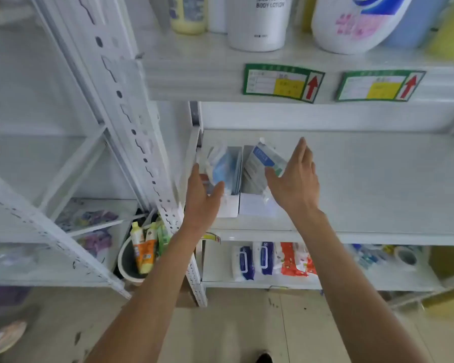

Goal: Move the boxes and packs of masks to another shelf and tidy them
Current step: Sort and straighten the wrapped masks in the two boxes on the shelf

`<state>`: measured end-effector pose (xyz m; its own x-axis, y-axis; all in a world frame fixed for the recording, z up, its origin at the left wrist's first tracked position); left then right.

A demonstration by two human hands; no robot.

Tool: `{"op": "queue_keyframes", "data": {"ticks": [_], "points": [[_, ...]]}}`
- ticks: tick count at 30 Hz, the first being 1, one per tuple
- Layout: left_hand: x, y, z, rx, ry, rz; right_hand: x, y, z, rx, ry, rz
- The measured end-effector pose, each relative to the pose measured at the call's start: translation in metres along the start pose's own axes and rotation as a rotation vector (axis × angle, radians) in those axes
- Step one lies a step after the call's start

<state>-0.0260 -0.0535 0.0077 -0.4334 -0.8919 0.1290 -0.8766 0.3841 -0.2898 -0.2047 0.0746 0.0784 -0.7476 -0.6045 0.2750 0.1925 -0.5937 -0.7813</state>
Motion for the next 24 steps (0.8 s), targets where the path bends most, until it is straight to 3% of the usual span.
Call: {"op": "queue_keyframes", "data": {"ticks": [4,9,16,20,24], "points": [[0.019,0.000,-0.005,0.084,-0.066,-0.083,0.037,0.005,-0.001,-0.085,-0.064,0.077],[0.038,0.002,-0.011,0.155,0.008,-0.100,0.061,0.026,-0.010,-0.095,-0.015,0.202],[0.048,0.000,0.002,0.124,0.043,-0.111,0.081,0.038,-0.033,0.176,0.145,0.263],[0.048,-0.010,0.010,0.023,-0.003,-0.156,0.087,0.008,-0.061,0.423,0.244,0.078],[0.057,-0.020,0.011,-0.133,-0.066,-0.205,0.064,-0.017,-0.120,0.866,0.431,-0.268]]}}
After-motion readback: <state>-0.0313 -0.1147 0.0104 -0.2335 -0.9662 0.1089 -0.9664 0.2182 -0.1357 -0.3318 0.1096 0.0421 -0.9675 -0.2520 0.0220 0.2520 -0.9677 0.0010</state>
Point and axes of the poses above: each hand's wrist, its own x-axis towards the middle knuckle, its own y-axis out of the palm, z = x × y, the point moved 6 cm from there along x, towards the middle knuckle, and after that the axes turned 1 degree about x, right-handed, at the moved point
